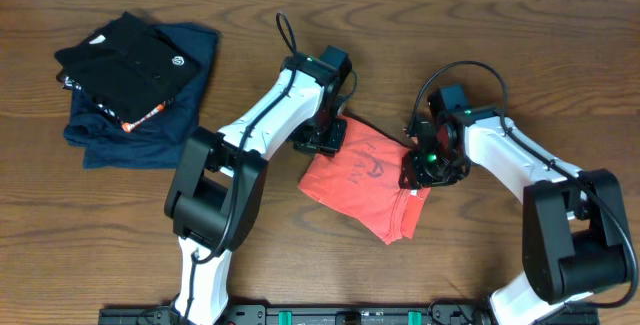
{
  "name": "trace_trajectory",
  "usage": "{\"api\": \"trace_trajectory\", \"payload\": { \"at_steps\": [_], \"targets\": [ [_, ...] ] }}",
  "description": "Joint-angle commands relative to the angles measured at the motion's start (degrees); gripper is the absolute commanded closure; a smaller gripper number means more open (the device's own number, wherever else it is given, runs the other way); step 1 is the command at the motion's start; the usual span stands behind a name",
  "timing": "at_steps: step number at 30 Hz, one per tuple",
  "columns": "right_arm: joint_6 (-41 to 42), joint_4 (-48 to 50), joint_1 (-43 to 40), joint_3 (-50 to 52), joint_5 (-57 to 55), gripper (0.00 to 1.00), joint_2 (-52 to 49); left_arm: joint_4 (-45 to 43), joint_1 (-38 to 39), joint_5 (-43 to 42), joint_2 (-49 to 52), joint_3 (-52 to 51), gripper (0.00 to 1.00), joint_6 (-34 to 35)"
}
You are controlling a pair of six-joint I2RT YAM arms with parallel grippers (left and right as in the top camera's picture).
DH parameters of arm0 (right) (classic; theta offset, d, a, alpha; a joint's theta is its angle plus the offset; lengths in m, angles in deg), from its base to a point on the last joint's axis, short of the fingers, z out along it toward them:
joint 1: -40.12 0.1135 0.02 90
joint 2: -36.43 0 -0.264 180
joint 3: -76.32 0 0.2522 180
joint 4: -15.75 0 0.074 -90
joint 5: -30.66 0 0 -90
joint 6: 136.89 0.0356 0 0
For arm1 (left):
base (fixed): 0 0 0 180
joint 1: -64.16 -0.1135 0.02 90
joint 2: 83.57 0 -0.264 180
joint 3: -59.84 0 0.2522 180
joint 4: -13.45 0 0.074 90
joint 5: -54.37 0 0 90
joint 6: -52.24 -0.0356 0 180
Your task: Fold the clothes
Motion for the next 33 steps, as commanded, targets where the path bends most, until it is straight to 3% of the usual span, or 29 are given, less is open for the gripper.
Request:
{"api": "trace_trajectory", "payload": {
  "at_steps": [1, 6, 10, 13, 17, 20, 22, 23, 26, 29, 33],
  "targets": [
    [3.5, 1.8, -1.3, 1.3, -11.0, 0.52, 0.4, 0.0, 0.1, -0.1, 1.5, -2.0, 0.63, -0.8],
    [2.6, 10.4, -1.5, 1.2, -19.0, 0.45, 0.4, 1.1, 0.1, -0.1, 1.5, -4.2, 0.64, 2.6],
    [-0.9, 19.2, -1.5, 0.5, -20.5, 0.41, 0.4, 3.7, 0.5, -0.1, 1.4, -4.4, 0.64, 8.3],
    [-2.0, 20.6, -1.5, -2.2, -20.8, 0.39, 0.4, 4.7, 0.5, -0.1, 0.2, -4.4, 0.64, 10.5],
    [-2.9, 15.0, -1.6, -8.3, -21.8, 0.37, 0.8, 5.0, 0.4, 1.2, -4.0, -4.4, 0.64, 10.8],
    [-3.8, 8.3, -1.8, -13.8, -21.8, 0.37, 1.7, 4.7, 0.4, 8.3, -9.1, -4.0, 0.64, 10.8],
    [-3.8, 4.2, -2.1, -16.9, -21.7, 0.36, 2.8, 2.6, 0.4, 13.7, -12.6, -3.9, 0.56, 10.1],
    [-3.8, 2.1, -2.2, -18.2, -20.8, 0.32, 3.6, 1.0, 0.4, 15.2, -14.0, -3.9, 0.45, 9.2],
    [-3.8, -3.5, -2.3, -20.1, -16.4, 0.26, 5.9, -5.2, 0.1, 15.6, -16.8, -3.9, 0.39, 3.2],
    [-3.8, -8.3, -2.2, -20.1, -7.3, 0.32, 7.2, -10.1, 0.0, 15.5, -16.5, -3.9, 0.38, -1.8],
    [-3.8, -14.6, -1.7, -18.1, 3.0, 0.55, 7.1, -13.4, -0.1, 13.3, -13.3, -3.9, 0.38, -7.2]
  ]
}}
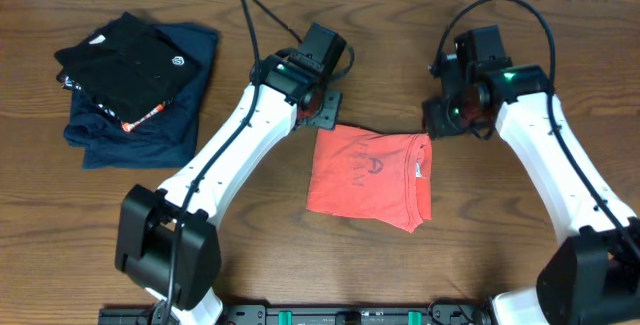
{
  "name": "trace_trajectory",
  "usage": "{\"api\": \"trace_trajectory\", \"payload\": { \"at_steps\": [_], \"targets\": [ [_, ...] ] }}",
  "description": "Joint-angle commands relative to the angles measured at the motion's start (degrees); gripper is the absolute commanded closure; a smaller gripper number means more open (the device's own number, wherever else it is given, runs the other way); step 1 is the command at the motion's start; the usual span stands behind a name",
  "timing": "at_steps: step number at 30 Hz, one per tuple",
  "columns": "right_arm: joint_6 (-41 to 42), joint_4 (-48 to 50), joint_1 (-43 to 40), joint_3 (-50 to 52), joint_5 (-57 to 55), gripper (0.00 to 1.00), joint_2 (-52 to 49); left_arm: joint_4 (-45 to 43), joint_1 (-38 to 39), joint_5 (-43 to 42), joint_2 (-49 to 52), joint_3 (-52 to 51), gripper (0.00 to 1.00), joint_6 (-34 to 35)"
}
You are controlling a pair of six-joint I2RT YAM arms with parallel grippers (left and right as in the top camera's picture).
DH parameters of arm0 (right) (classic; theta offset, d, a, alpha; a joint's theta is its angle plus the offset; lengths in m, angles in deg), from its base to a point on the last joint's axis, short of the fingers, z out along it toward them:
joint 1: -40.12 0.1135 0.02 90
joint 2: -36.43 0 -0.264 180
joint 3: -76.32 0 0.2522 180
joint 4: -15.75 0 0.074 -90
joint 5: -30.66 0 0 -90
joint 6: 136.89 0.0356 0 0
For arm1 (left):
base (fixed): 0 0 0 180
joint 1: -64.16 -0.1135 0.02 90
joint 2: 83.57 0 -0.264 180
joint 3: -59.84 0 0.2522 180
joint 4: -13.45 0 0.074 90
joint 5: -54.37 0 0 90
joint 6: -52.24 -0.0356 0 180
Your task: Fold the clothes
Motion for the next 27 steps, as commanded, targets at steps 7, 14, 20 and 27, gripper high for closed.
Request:
{"api": "trace_trajectory", "payload": {
  "at_steps": [7, 14, 20, 27],
  "targets": [
    [0.1, -0.3, 3.1, 12.3, 18.4, 0.60, -0.2, -1.9, -0.4, -4.6, 10.5, 0.0, 0.39, -8.7],
    [0.1, 2.3, 5.7, 21.9, 24.8, 0.59, -0.2, -0.9, -0.4, -4.7, 15.0, 0.0, 0.39, -8.7],
    [2.6, 7.8, 5.5, 28.1, 15.6, 0.57, -0.2, 2.3, -0.4, -4.6, 15.3, -1.3, 0.39, -6.5],
    [9.6, 19.2, 2.3, 29.6, -4.6, 0.56, -0.3, 6.2, -0.4, -4.7, 15.3, -5.6, 0.43, 0.8]
  ]
}}
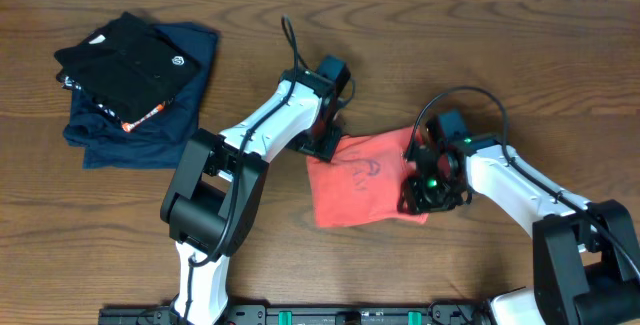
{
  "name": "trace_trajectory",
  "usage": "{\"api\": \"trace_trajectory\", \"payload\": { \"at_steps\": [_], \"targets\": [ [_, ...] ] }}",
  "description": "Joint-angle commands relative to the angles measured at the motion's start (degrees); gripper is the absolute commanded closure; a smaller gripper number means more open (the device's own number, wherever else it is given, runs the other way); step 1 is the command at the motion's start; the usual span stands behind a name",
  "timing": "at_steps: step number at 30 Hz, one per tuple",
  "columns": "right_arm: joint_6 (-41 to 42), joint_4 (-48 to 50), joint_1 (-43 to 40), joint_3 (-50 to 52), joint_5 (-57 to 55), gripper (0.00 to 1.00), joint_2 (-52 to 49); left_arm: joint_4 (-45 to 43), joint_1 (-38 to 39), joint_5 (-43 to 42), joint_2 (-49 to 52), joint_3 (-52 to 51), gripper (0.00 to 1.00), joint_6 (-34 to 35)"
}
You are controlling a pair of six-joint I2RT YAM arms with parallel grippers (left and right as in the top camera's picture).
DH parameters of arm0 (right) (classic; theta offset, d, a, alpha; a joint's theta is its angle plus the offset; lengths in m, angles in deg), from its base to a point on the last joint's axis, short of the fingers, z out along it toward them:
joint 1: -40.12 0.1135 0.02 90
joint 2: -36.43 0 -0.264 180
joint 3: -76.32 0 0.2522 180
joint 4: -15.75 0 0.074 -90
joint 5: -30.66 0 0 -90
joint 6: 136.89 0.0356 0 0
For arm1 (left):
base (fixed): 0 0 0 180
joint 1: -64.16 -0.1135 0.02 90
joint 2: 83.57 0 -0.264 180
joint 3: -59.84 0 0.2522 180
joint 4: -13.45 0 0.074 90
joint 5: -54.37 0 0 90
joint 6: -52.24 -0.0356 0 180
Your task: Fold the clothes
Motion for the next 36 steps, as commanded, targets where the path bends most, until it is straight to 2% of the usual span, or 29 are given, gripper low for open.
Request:
{"api": "trace_trajectory", "payload": {
  "at_steps": [1, 5, 9, 12, 16, 18, 20, 22, 24, 28, 36],
  "targets": [
    [3.7, 7.0, -3.3, 0.3, -16.1, 0.57, -0.7, 2.1, -0.3, -0.2, 0.8, -3.1, 0.44, 6.0],
    [3.6, 20.0, -6.4, -0.1, -16.8, 0.55, -0.7, 6.7, -0.3, -6.9, 0.8, -4.7, 0.48, 11.2],
    [2.1, 26.7, -7.2, -2.0, -16.3, 0.49, -0.7, 9.0, 0.2, -9.6, -0.7, -4.7, 0.49, 14.2],
    [0.6, 23.0, -7.2, -5.5, -14.5, 0.45, -0.4, 9.2, 0.3, -9.5, -4.5, -4.6, 0.49, 15.1],
    [-0.5, 14.1, -7.3, -9.7, -14.6, 0.44, 1.2, 8.7, -0.3, -6.7, -12.4, -4.2, 0.47, 15.3],
    [-0.5, 11.2, -7.3, -10.8, -14.6, 0.43, 2.6, 6.8, -0.9, -4.3, -16.6, -4.2, 0.39, 15.1],
    [-0.4, 9.7, -7.3, -11.0, -14.6, 0.41, 4.2, 2.9, -1.3, -3.3, -19.9, -4.2, 0.24, 13.7],
    [-0.4, 8.7, -7.3, -11.0, -14.6, 0.41, 5.4, -1.2, -1.7, -4.3, -21.7, -4.2, 0.18, 10.1],
    [-0.4, 7.3, -7.3, -11.0, -14.6, 0.40, 6.1, -5.4, -2.3, -8.2, -22.0, -4.2, 0.12, 5.8],
    [-0.4, 4.2, -7.3, -11.0, -14.6, 0.39, 6.2, -8.9, -4.0, -17.4, -18.9, -4.2, 0.10, 0.4],
    [-0.4, 0.6, -7.3, -11.0, -14.6, 0.36, 6.2, -15.4, -9.6, -29.3, -8.1, -4.2, 0.09, -4.0]
  ]
}}
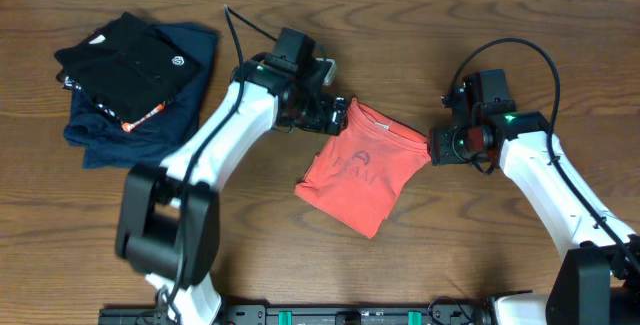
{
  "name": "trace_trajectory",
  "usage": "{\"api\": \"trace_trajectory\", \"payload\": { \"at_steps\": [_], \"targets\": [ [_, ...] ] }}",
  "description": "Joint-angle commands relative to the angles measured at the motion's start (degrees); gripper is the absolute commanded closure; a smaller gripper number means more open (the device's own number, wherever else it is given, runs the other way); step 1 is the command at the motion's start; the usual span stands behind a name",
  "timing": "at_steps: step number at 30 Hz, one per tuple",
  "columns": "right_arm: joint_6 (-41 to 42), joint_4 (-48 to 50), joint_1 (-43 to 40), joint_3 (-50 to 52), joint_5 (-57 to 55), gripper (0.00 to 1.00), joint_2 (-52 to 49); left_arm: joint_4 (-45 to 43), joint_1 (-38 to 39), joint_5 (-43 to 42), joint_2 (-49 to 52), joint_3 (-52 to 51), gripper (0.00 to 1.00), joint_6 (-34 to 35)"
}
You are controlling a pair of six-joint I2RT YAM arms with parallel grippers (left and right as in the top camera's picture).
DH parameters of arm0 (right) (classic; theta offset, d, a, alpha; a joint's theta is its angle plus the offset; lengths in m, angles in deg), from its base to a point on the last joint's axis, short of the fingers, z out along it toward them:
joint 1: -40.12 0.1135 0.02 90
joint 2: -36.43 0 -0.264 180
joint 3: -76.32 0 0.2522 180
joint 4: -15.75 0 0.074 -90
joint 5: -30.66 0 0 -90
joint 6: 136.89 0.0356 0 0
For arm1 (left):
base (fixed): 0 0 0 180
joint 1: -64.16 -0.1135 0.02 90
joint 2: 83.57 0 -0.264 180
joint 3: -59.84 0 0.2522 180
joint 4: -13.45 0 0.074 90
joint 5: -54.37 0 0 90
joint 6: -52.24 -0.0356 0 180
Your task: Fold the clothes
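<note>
A red folded shirt [355, 173] lies slantwise at the table's middle, its collar edge stretched taut between both grippers. My left gripper [340, 117] sits at the shirt's upper left corner, apparently shut on the cloth. At the shirt's right corner is my right gripper [436, 145], which also looks shut on the fabric. The lower part of the shirt rests on the wooden table [480, 265].
A pile of folded dark clothes [130, 75], black on navy, sits at the far left. The left arm [215, 135] stretches across from the lower left, and the right arm [560, 200] comes in from the lower right. Cables loop over both wrists.
Both grippers have moved farther back on the table with the shirt's top corners. The shirt has turned and now hangs slantwise between them, instead of lying as a rough rectangle nearer the front.
First both grippers were at the sides of the slanted red shirt. Then they stood back from it and the shirt lay flat as a rectangle. Then they were down on its edges again. Now its top edge is stretched between them.
</note>
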Motion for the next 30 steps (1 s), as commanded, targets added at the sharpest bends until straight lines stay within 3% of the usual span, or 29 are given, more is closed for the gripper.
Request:
{"api": "trace_trajectory", "payload": {
  "at_steps": [1, 8, 17, 21, 24, 27, 28, 30],
  "targets": [
    [-0.5, -0.6, -0.1, -0.8, -0.1, 0.36, 0.6, -2.0, -2.3, -8.8, 3.8, 0.1, 0.09, -4.1],
    [-0.5, -0.7, -0.1, -0.8, -0.1, 0.36, 0.6, -6.4, -2.3, -16.5, 10.6, 0.1, 0.09, -6.5],
    [-0.5, -1.3, -0.1, -0.8, -0.1, 0.35, 0.6, -8.6, 0.1, -17.0, 17.7, 0.1, 0.10, -5.5],
    [-0.5, -1.7, -0.1, -0.8, -0.1, 0.36, 0.6, -8.3, 3.0, -21.0, 18.9, 0.1, 0.19, -5.4],
    [-0.5, -1.7, -0.1, -0.8, -0.1, 0.35, 0.6, -8.8, 4.9, -20.9, 18.8, 0.1, 0.35, -5.4],
    [-0.5, -1.7, -0.1, -0.8, -0.1, 0.35, 0.6, -9.4, 5.4, -21.0, 18.8, 0.1, 0.69, -5.4],
    [-0.5, -1.8, -0.1, -0.8, -0.1, 0.35, 0.6, -9.6, 5.4, -21.0, 18.8, 0.1, 0.89, -5.4],
    [-0.5, -1.9, -0.1, -0.8, -0.2, 0.35, 0.6, -9.9, 4.9, -21.0, 18.4, 0.2, 0.94, -5.4]
  ]
}}
